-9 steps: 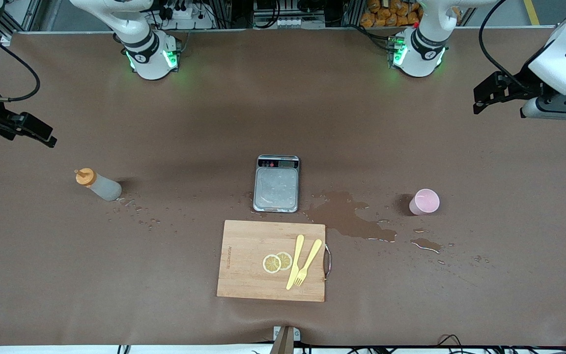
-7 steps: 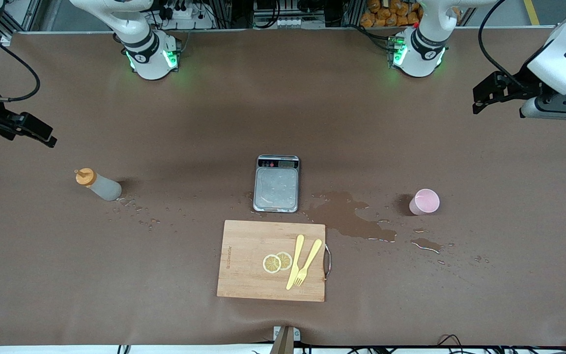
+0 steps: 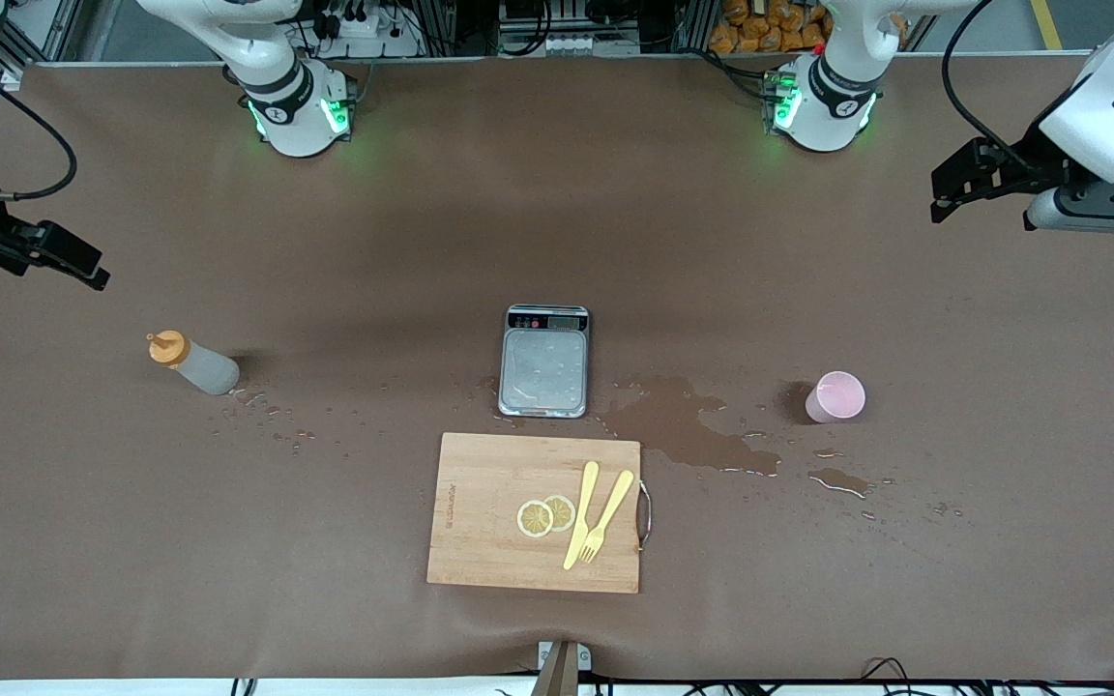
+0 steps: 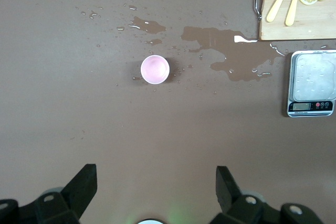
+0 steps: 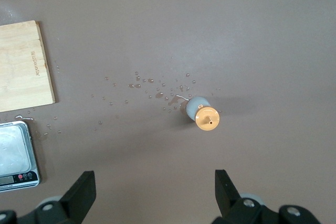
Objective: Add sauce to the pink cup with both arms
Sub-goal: 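Move the left gripper toward the pink cup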
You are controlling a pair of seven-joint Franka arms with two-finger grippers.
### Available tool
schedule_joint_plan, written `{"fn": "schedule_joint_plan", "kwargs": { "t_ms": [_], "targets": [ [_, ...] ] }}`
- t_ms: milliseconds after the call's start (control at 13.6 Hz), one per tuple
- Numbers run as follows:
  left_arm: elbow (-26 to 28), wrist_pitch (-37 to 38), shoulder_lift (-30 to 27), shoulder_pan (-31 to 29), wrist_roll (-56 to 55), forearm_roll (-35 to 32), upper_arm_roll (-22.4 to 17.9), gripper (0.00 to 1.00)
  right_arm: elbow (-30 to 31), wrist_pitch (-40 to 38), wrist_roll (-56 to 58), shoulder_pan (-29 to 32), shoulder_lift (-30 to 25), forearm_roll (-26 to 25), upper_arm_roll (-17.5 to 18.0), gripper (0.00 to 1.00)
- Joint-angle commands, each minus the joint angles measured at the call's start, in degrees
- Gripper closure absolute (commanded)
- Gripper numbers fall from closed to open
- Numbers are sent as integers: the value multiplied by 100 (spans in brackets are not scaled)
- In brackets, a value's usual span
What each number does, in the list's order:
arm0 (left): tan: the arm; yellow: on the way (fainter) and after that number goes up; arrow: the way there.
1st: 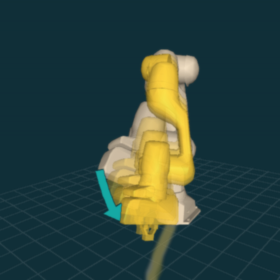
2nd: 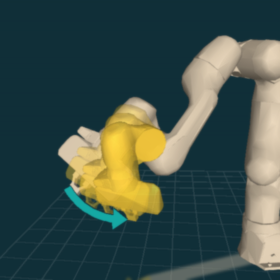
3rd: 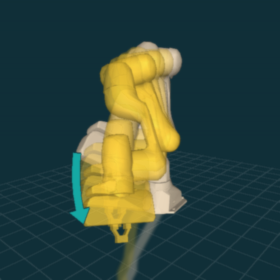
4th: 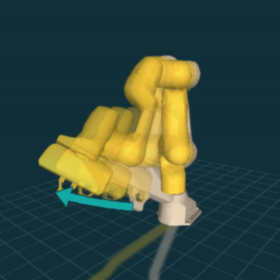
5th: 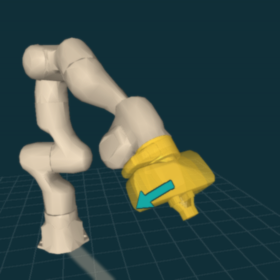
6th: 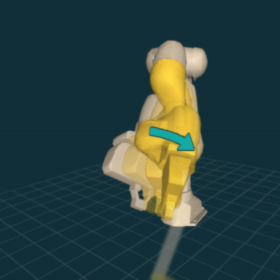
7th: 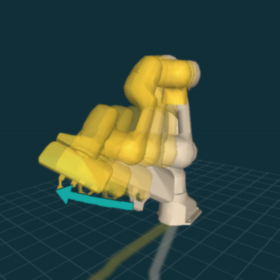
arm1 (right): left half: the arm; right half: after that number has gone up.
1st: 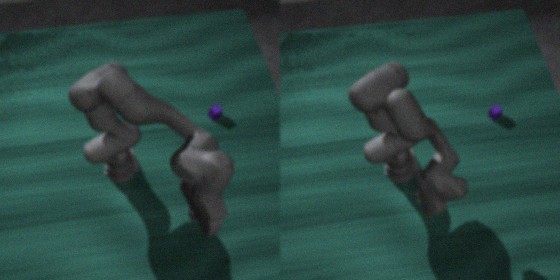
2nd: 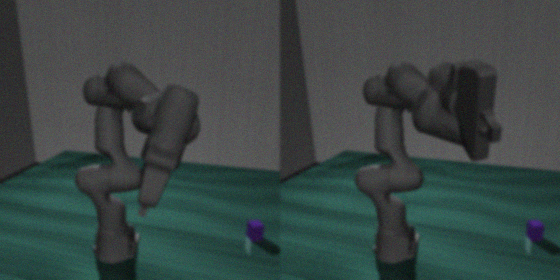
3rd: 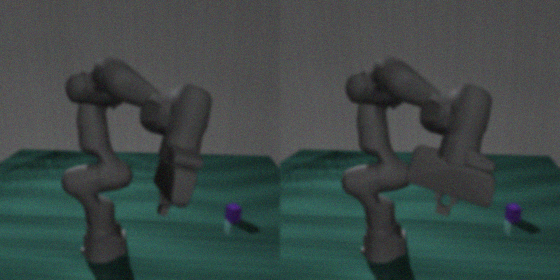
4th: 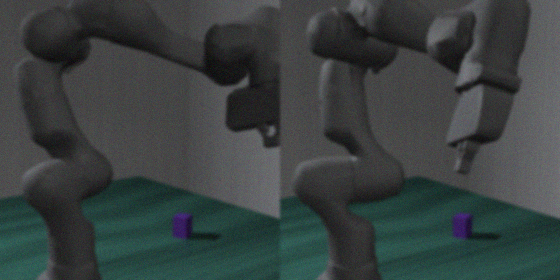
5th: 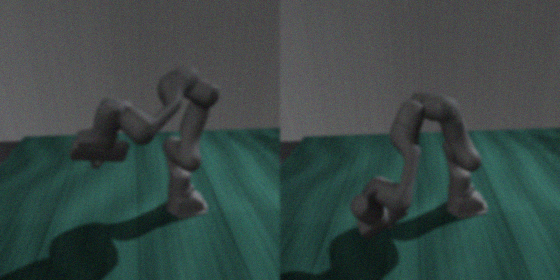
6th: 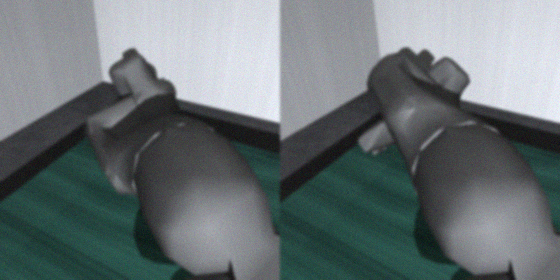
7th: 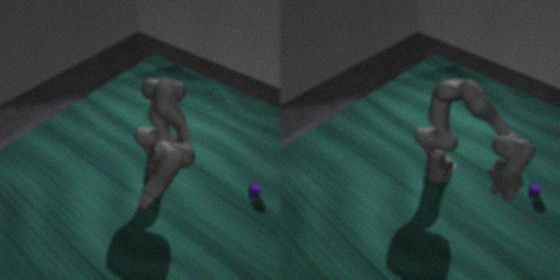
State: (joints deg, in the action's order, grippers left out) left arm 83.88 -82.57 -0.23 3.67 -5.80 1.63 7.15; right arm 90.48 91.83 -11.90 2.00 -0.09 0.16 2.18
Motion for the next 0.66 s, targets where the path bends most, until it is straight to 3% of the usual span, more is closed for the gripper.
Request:
{"fn": "schedule_joint_plan", "kwargs": {
  "t_ms": [0, 442, 590],
  "targets": [
    [-21, 127, 14, -33, -79, 83, -3, 0, 31, -7, 74, 28, -61, -78, -7, 0],
    [75, 127, 225, -279, -507, 716, -30, 0, 83, -112, 56, 274, 123, -262, -33, 0],
    [76, 136, 593, -235, -878, 777, 6, 0, 92, -261, 21, 274, 150, -446, -33, 0]
  ]
}}
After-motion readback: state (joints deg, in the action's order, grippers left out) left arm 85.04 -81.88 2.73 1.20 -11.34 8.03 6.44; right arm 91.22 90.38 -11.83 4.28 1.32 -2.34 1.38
